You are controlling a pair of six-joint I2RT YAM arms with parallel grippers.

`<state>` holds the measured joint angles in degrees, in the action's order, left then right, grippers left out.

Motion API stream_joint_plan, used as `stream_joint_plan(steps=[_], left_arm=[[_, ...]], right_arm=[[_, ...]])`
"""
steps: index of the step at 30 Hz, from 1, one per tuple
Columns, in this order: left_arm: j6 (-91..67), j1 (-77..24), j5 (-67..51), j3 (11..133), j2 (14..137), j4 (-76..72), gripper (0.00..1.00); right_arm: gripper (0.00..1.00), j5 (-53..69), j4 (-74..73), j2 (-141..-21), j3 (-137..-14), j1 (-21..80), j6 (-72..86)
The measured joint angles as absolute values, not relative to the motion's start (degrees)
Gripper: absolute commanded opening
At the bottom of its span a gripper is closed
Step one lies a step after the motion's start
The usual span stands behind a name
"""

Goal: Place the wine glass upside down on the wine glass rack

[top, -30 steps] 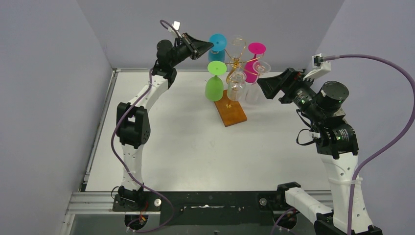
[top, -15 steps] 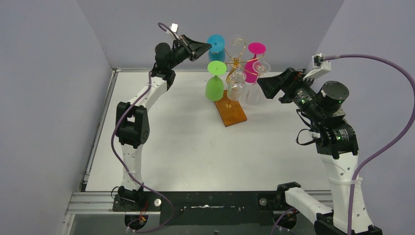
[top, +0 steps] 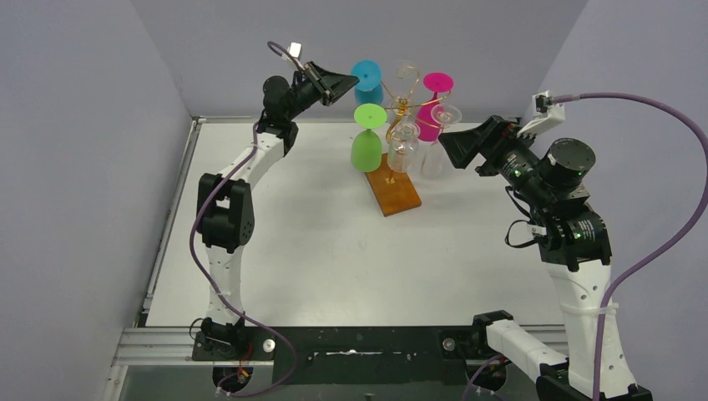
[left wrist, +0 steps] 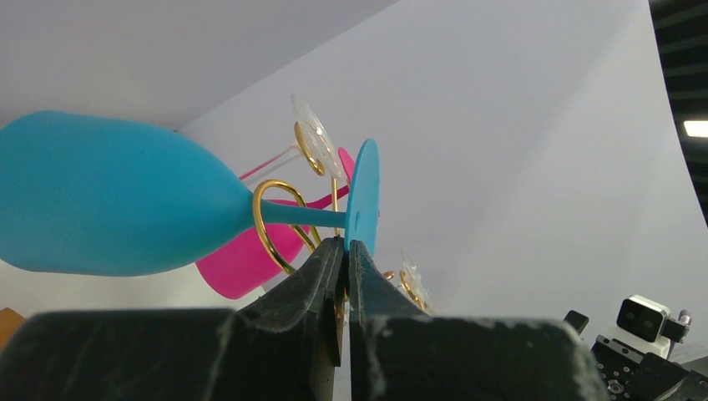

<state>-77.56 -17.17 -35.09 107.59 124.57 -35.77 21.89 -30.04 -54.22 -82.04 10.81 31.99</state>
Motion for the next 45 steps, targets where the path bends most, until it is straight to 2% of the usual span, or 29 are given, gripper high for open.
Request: stream_joint_plan(steps=[15,24,37,45], left_arm=[[-77.76,-16.67,-35.24,104.47,124.29,-37.15,0.0],[-76.77,-16.69,-35.24,102.59,123.5,-39.2,0.17],[-71.31,-16.84,-34.35,98.04,119.39,-43.59,0.23],[-69.38,-16.84,-32.75,91.46,115.24,-46.39,0.4]], right_arm=[[0.98,21.89,-29.91,-54.22,-81.73,10.79,32.1],[0.98,21.91,-29.61,-54.22,-81.54,10.79,32.1],[0.98,21.91,-29.56,-53.87,-81.43,10.48,32.1],[0.98,22.15,-29.28,-53.01,-80.23,10.46,32.14]])
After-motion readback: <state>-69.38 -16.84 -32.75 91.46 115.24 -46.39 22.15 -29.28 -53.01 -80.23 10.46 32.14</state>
